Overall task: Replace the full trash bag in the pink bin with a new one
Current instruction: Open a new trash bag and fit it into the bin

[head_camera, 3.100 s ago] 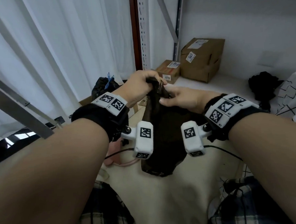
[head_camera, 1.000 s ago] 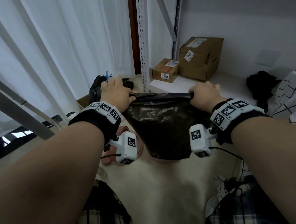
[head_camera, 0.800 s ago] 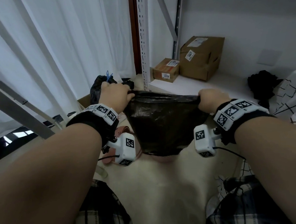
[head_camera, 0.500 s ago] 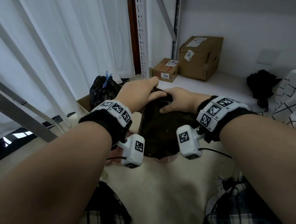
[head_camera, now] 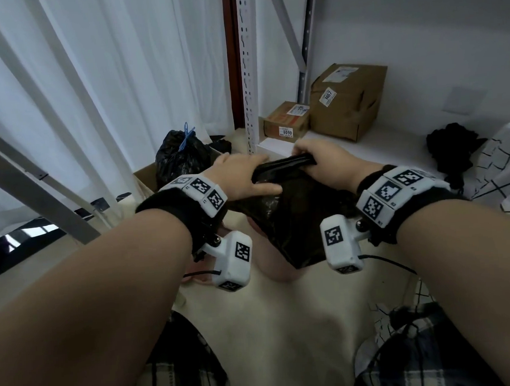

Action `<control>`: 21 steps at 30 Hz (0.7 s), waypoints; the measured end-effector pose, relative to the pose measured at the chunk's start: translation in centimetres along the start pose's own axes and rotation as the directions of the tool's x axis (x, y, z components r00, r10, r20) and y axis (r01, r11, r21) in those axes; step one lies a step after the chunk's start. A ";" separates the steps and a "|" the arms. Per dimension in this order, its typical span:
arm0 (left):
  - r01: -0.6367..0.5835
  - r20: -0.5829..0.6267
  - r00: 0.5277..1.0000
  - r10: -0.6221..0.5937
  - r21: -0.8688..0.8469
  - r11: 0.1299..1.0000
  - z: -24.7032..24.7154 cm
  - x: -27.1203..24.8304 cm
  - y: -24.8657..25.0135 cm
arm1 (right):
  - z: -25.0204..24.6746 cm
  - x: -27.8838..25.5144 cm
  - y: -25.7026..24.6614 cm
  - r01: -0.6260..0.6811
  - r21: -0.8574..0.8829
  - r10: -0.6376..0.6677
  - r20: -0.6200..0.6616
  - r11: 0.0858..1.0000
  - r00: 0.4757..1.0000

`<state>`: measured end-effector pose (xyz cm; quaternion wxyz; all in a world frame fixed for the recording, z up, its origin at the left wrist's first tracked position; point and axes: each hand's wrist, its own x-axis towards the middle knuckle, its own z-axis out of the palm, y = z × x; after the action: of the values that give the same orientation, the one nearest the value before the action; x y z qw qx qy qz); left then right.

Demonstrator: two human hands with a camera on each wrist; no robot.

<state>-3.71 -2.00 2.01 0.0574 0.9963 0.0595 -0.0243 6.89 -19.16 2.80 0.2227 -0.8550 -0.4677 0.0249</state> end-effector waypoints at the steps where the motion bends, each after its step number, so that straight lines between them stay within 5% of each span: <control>1: -0.030 0.018 0.999 0.030 -0.027 0.999 0.0 0.1 0.5 | 0.0 0.1 -0.6 0.034 0.003 -0.034 -0.016 0.999 0.999; 5: -0.011 -0.091 0.996 -0.006 -0.182 0.983 -0.4 0.1 0.9 | -0.6 -0.3 -1.6 0.058 -0.174 -0.069 -0.059 0.983 0.996; 9: -0.027 -0.205 0.978 0.030 0.016 1.000 -0.8 -0.2 0.1 | -1.0 -1.2 -0.6 -0.038 -0.308 0.062 0.069 0.951 0.996; 12: -0.064 -0.239 0.967 0.085 0.094 0.994 -0.8 -0.3 0.1 | -1.4 -0.9 -0.3 -0.076 -0.374 0.101 0.048 0.924 0.994; 18: 0.081 -0.120 0.990 -0.069 0.104 0.991 0.0 0.2 0.1 | -0.7 -0.7 0.6 -0.130 -0.252 0.152 0.070 0.959 0.986; 21: 0.033 -0.101 0.995 -0.027 0.052 0.998 -0.5 0.1 -0.4 | -0.9 -1.0 0.6 -0.186 -0.218 0.190 -0.004 0.958 0.982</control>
<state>-3.68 -1.49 2.42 0.0270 0.9964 0.0766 0.0232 7.05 -20.57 3.20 0.1204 -0.9146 -0.3860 0.0016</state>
